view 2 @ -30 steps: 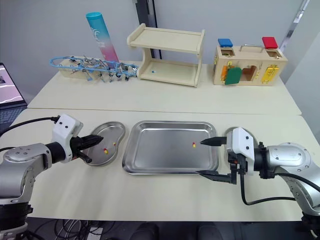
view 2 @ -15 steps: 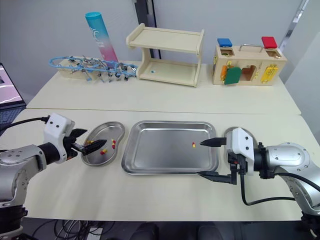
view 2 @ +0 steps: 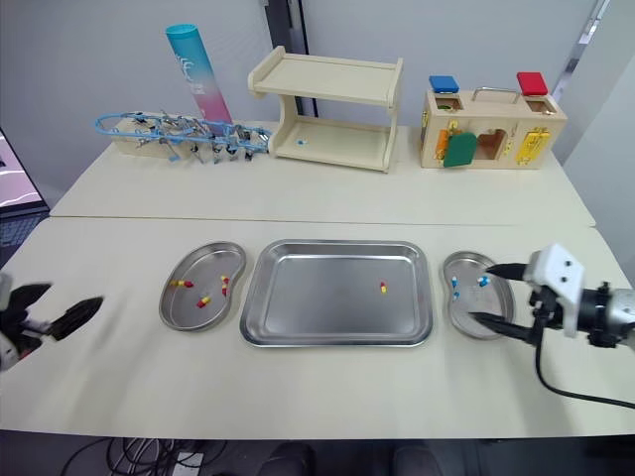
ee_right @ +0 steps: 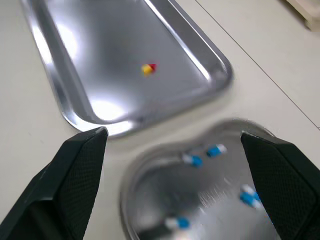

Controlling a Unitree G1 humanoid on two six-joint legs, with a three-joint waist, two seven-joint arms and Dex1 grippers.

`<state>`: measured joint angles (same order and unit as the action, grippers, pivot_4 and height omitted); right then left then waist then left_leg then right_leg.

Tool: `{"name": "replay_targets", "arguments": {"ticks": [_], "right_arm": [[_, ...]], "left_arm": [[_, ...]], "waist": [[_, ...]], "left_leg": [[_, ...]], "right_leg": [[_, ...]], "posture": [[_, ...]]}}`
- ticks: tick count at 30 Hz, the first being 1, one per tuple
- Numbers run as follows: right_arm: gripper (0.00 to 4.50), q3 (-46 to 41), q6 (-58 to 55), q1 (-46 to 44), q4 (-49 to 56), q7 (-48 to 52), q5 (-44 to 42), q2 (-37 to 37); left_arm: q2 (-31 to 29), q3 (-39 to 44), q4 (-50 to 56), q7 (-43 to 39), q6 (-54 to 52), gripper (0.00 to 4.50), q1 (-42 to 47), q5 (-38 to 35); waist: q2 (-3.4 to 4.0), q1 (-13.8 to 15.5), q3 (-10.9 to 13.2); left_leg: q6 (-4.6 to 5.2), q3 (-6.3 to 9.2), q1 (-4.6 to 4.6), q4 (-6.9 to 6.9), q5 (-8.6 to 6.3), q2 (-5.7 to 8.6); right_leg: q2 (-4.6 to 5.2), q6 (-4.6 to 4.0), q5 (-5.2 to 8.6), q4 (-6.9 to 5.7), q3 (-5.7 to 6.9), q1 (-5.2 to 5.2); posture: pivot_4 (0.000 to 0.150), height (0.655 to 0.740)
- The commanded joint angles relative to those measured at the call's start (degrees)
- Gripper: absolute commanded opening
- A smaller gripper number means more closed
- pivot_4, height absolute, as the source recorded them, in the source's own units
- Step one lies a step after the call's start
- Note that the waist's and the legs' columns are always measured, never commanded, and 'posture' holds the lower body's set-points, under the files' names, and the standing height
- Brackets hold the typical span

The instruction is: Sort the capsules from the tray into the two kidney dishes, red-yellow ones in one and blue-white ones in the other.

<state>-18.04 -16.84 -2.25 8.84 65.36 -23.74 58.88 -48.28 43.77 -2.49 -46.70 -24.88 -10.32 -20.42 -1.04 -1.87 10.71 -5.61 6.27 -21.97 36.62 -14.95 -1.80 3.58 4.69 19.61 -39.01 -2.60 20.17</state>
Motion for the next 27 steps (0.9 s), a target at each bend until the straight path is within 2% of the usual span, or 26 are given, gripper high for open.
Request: {"name": "replay_targets", "arguments": {"ticks": [1, 8, 20, 27], "right_arm": [[4.5, -3.1, 6.1, 2.0, -5.6, 2.5, 3.0, 2.3], [4.5, -5.7, 10.5, 7.9, -13.8, 6.0, 5.6, 4.8], [4.5, -5.6, 11.7, 8.0, -16.3, 7.3, 6.1, 4.8], [4.5, -5.7, 11.6, 8.7, -15.7, 7.5, 6.1, 4.5]], "left_arm": [[0.2, 4.5, -4.2, -0.5, 5.6, 4.48, -3.8, 0.9], [2.6, 6.4, -8.3, -1.4, 8.8, 4.48, -11.4, -0.8], [1.9, 5.5, -11.8, -2.2, 12.2, 4.48, -11.9, -0.8], [0.9, 3.6, -8.7, -3.4, 11.5, 4.48, -9.7, -1.7]], "waist": [[0.0, 0.0, 0.0], [0.0, 0.0, 0.0], [0.0, -0.1, 0.0], [0.0, -0.1, 0.0]], "left_leg": [[0.0, 0.0, 0.01, 0.0, 0.0, 0.0], [0.0, -0.06, 0.07, -0.11, 0.0, -0.01], [-0.01, -0.06, 0.17, -0.13, 0.0, -0.02], [-0.01, -0.06, 0.17, -0.13, 0.01, -0.02]], "right_leg": [[0.0, 0.0, 0.0, -0.01, 0.0, -0.01], [0.02, -0.01, 0.01, 0.0, -0.02, -0.03], [0.01, -0.03, 0.0, 0.01, -0.02, -0.11], [0.01, -0.03, 0.0, 0.01, -0.01, -0.12]], "posture": [[0.15, 0.74], [0.15, 0.74], [0.15, 0.74], [0.15, 0.74]]}}
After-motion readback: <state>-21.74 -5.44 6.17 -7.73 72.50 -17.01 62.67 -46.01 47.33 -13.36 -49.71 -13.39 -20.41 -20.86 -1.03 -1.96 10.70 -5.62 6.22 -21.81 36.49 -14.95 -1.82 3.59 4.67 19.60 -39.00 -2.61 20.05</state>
